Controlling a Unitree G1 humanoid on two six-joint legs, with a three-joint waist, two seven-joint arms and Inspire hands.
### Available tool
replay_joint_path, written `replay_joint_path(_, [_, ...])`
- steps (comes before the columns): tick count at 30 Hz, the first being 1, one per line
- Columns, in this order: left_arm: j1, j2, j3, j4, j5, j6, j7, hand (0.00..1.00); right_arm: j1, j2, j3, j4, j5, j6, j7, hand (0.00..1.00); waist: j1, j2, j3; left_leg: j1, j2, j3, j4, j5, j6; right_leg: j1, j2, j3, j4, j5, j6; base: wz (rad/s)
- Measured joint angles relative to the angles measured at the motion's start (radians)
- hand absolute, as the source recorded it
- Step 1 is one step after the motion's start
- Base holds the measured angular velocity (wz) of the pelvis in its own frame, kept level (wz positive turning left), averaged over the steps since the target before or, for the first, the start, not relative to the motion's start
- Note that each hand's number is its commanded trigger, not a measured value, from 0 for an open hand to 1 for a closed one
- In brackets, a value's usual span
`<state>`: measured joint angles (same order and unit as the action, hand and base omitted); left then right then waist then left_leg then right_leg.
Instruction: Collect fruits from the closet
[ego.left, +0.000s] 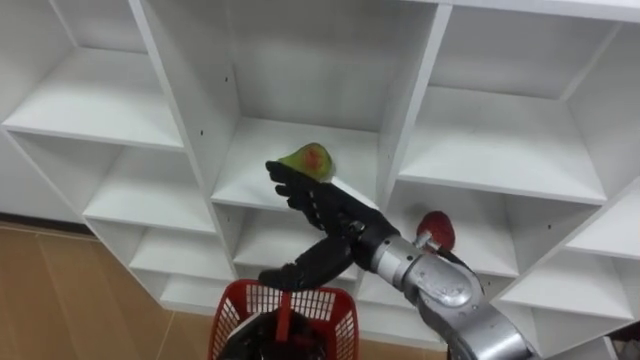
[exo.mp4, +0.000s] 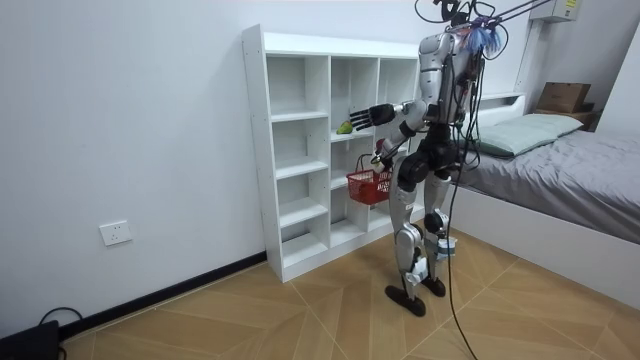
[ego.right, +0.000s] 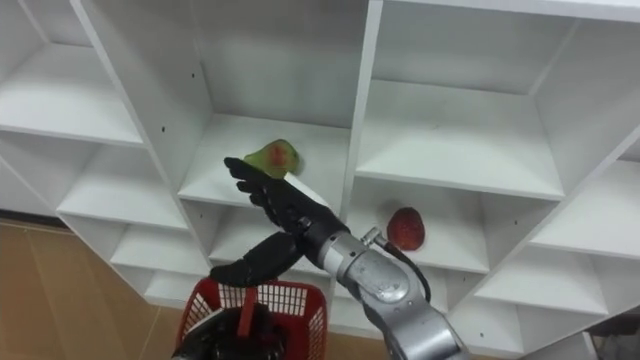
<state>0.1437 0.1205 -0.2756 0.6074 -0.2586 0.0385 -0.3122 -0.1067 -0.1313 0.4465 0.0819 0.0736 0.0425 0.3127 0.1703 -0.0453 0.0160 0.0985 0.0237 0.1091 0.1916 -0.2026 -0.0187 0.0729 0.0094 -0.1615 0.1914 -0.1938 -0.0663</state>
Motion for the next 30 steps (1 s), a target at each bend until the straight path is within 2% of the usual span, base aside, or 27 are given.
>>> replay_joint_path(9, [0.002,-0.012,0.000,0.003,0.015,-0.013,0.001,1.00,-0.004,0.004,-0.003,-0.135,-0.187,-0.002,-0.014,0.00,0.007,0.002,0.0045,-0.001,-0.001,-0.001,-0.005,0.000,0.000,-0.002,0.004,-0.002,-0.006,0.000,0.000,0.00])
replay_joint_path(12, [0.002,-0.017,0.000,0.004,0.015,-0.015,0.005,1.00,-0.026,0.004,-0.003,-0.142,-0.239,-0.019,-0.036,0.00,0.008,0.002,0.0048,0.001,0.000,0.000,-0.009,0.000,0.000,-0.002,0.006,0.003,-0.006,0.000,-0.001,-0.04])
replay_joint_path(21, [0.002,-0.018,-0.001,0.015,0.014,-0.016,0.021,1.00,-0.048,0.002,-0.029,-0.154,-0.404,-0.021,-0.114,0.00,0.003,0.000,0.0042,0.002,0.001,-0.002,-0.023,0.000,0.000,-0.003,0.009,0.002,-0.003,0.001,-0.002,0.00])
replay_joint_path(24, [0.003,-0.017,0.000,0.015,0.015,-0.016,0.022,1.00,-0.070,0.001,-0.049,-0.152,-0.411,-0.021,-0.147,0.00,0.005,-0.006,0.0079,0.004,0.002,-0.003,-0.025,0.000,0.000,-0.002,0.009,0.001,-0.002,0.001,-0.002,0.00])
replay_joint_path(26, [0.003,-0.017,-0.001,0.015,0.015,-0.017,0.022,1.00,-0.086,0.000,-0.055,-0.151,-0.411,-0.021,-0.170,0.00,0.006,-0.015,0.0141,0.009,0.003,-0.003,-0.026,0.000,0.000,0.002,0.010,0.000,-0.002,0.001,-0.003,0.00])
replay_joint_path(30, [0.003,-0.021,-0.001,0.015,0.017,-0.017,0.021,1.00,-0.114,0.001,-0.057,-0.115,-0.443,-0.020,-0.190,0.00,0.013,-0.021,0.0135,0.007,0.002,-0.003,-0.026,0.000,0.000,-0.001,0.010,0.001,-0.002,0.001,-0.003,0.00])
